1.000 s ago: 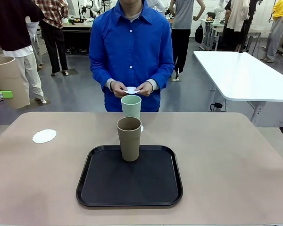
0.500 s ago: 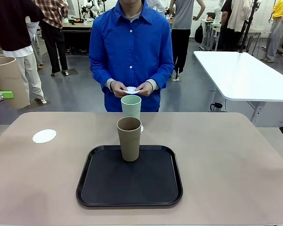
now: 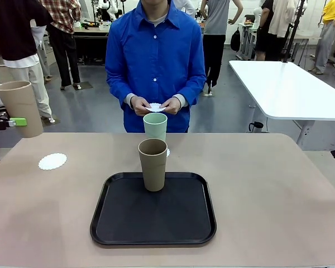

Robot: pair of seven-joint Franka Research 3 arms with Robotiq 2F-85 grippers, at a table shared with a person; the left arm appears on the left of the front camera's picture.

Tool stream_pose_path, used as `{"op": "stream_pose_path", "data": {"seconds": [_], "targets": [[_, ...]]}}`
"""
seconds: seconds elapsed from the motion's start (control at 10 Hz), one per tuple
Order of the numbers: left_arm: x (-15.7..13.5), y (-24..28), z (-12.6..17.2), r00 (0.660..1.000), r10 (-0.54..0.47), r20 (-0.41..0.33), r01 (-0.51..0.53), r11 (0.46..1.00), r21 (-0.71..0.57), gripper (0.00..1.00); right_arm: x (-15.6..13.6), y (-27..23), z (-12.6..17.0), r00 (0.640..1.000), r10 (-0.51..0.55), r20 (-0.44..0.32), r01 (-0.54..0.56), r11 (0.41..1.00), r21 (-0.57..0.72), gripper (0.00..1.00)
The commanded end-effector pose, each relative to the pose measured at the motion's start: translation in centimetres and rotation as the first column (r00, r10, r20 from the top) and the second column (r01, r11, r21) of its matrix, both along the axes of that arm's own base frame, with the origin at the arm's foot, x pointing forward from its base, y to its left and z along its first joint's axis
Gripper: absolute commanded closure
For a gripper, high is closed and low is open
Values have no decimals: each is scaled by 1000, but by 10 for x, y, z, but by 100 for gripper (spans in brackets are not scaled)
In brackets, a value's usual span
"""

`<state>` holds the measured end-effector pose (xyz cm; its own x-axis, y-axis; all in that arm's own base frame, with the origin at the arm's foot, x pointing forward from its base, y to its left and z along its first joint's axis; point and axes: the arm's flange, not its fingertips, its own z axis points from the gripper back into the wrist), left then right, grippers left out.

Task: Place coasters on the table and set cups on them.
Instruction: Take one Reusable plastic cup from the Flat Tray and place it on a coaster set by the human.

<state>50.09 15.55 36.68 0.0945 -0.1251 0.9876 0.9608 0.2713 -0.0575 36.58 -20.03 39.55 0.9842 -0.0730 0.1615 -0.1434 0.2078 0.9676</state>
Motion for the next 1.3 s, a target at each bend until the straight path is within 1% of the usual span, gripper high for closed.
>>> {"op": "stream_pose_path", "data": {"seconds": [0.0,0.1,0.3,0.7,0.8,0.9,1.0,1.2], "targets": [[25,9,-14,999,0,-35,-1,1000,-28,17,0,1,0,1000,3,4,-3,1000,8,0],[31,10,-27,998,4,-55,-4,1000,-14,17,0,1,0,1000,3,4,-3,1000,8,0],[34,9,-45,998,-15,-59,15,1000,-6,17,0,1,0,1000,3,4,-3,1000,8,0],[43,-4,-77,998,-55,0,55,998,28,17,0,1,0,1000,3,4,-3,1000,8,0],[49,-6,-84,999,-49,2,49,998,46,17,0,1,0,1000,3,4,-3,1000,8,0],[53,-7,-91,998,-53,16,52,998,36,17,0,1,0,1000,3,4,-3,1000,8,0],[57,-8,-98,999,-43,12,43,998,39,17,0,1,0,1000,3,4,-3,1000,8,0],[60,-6,-107,999,-34,17,33,999,40,17,0,1,0,1000,3,4,-3,1000,8,0]]}}
